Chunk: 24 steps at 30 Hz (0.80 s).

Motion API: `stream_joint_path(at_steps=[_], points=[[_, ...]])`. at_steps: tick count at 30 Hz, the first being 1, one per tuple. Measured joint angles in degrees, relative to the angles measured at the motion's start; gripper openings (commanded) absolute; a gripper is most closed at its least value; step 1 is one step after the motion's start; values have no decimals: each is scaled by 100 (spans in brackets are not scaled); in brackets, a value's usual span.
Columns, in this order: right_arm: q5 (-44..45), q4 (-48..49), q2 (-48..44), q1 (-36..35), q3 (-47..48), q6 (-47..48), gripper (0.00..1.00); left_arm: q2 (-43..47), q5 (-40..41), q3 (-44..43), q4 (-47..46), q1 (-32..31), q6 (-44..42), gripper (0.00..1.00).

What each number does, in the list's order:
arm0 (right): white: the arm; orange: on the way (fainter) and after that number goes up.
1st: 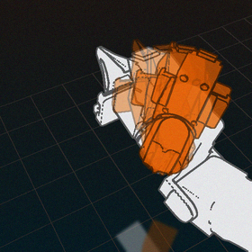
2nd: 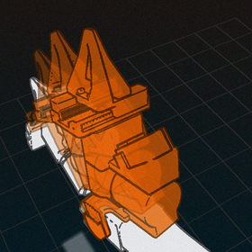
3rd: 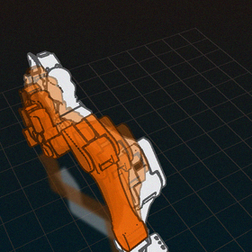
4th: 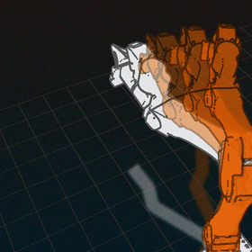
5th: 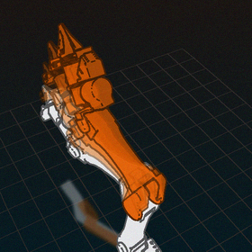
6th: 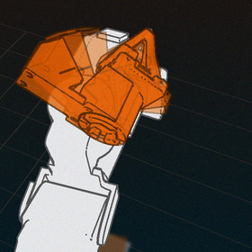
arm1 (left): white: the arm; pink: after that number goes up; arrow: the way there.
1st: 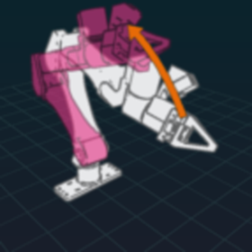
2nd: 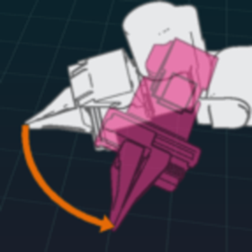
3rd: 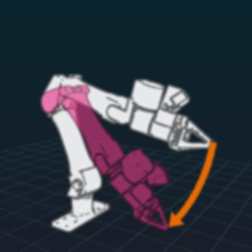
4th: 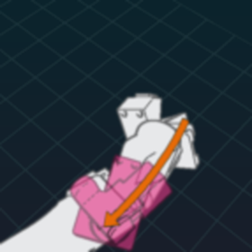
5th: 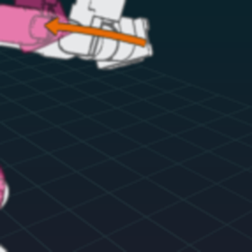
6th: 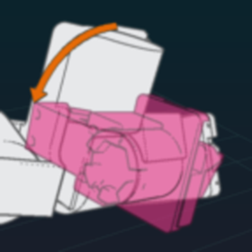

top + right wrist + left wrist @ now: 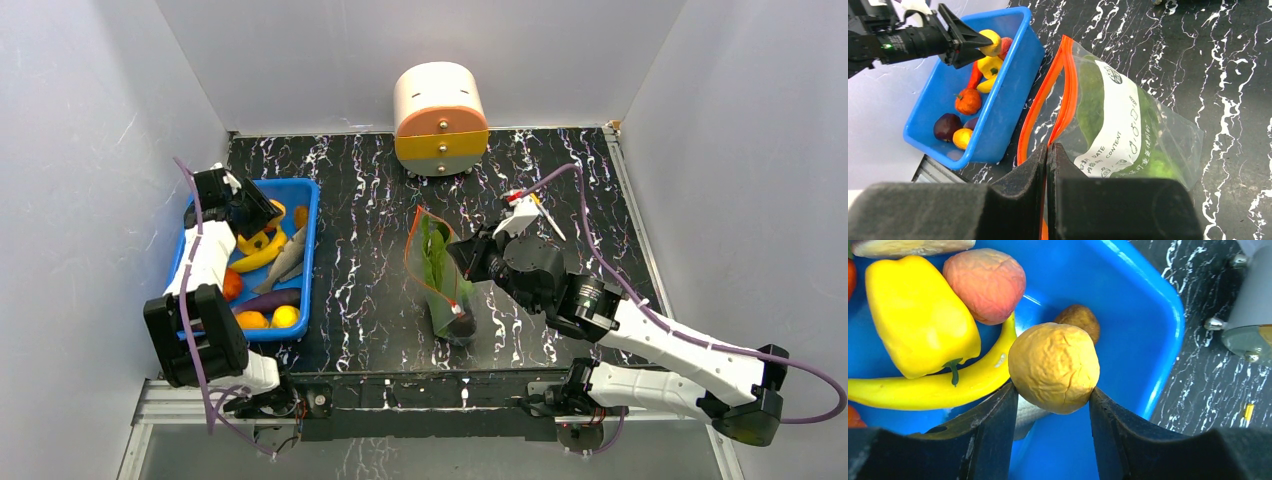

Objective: Place the food in the zip-top bag and seal the zipper
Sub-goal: Pick up the fake fruit from the bin.

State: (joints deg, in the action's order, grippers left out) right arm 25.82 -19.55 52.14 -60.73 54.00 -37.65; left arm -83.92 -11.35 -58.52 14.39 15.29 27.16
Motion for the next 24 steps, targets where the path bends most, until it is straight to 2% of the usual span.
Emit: stream_joint_path(at_steps=[4,14,24], points=[[63,-17,0,0,0,4,0,317,-57,-131,208,0,-31,36],[173,-227,0,0,31,157,0,1287,-887,-203,898,-87,-129,32],[562,-411,280,0,507,332,0,1749,-1801,-435,1185,-883,-203,30]])
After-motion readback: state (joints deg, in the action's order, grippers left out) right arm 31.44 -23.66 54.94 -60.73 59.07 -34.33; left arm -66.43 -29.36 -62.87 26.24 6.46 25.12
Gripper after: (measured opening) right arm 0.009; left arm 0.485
